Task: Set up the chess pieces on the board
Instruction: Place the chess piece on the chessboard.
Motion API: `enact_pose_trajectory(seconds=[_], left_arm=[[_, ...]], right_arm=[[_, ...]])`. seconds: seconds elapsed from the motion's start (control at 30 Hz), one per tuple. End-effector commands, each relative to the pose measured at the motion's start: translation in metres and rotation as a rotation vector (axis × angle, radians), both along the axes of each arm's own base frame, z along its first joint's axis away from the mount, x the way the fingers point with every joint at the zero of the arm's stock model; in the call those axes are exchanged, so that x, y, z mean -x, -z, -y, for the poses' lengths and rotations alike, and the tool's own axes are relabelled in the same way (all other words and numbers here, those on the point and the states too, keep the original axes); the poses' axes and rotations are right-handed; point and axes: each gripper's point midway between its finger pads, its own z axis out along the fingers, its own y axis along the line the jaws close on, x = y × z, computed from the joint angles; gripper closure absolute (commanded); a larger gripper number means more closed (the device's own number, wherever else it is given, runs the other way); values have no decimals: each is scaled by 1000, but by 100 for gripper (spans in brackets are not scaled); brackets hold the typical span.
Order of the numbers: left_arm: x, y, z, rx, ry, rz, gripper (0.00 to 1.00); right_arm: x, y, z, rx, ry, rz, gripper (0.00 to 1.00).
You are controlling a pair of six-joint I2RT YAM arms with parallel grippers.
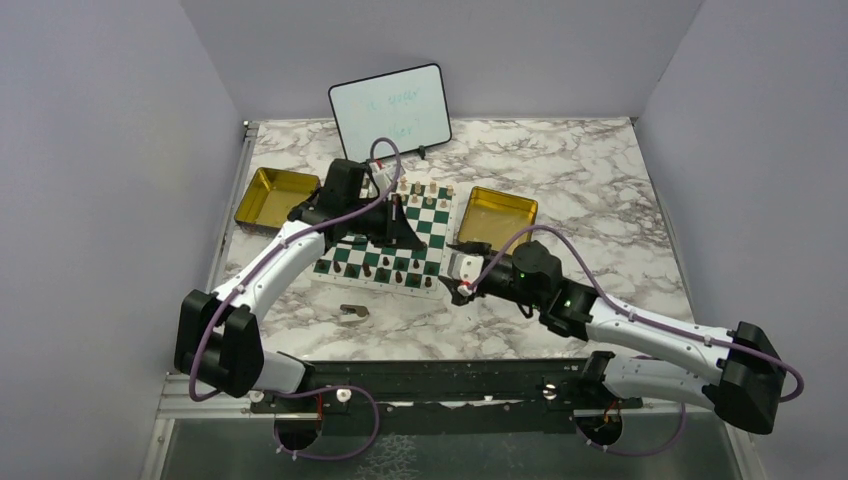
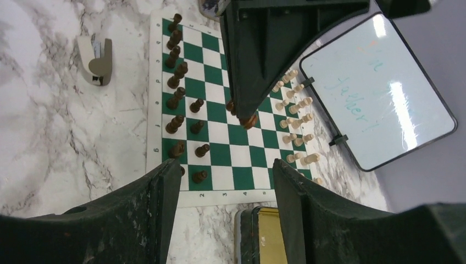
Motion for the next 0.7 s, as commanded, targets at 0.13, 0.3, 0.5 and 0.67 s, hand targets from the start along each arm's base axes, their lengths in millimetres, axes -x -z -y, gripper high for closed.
enact_pose_trajectory(seconds=[0.13, 0.3, 0.5, 0.67], left_arm=[[53, -22, 23, 91, 188, 13, 94], [62, -22, 23, 95, 203, 13, 94], [66, -20, 26, 95, 219, 3, 94], [69, -17, 29, 90, 229, -6, 94]], right_arm=[[-1, 9, -15, 126, -106, 106, 36], [1, 11, -19, 134, -138, 122, 41], [1, 12, -22, 138, -161, 151, 44], [0, 9, -24, 140, -162, 164, 44]])
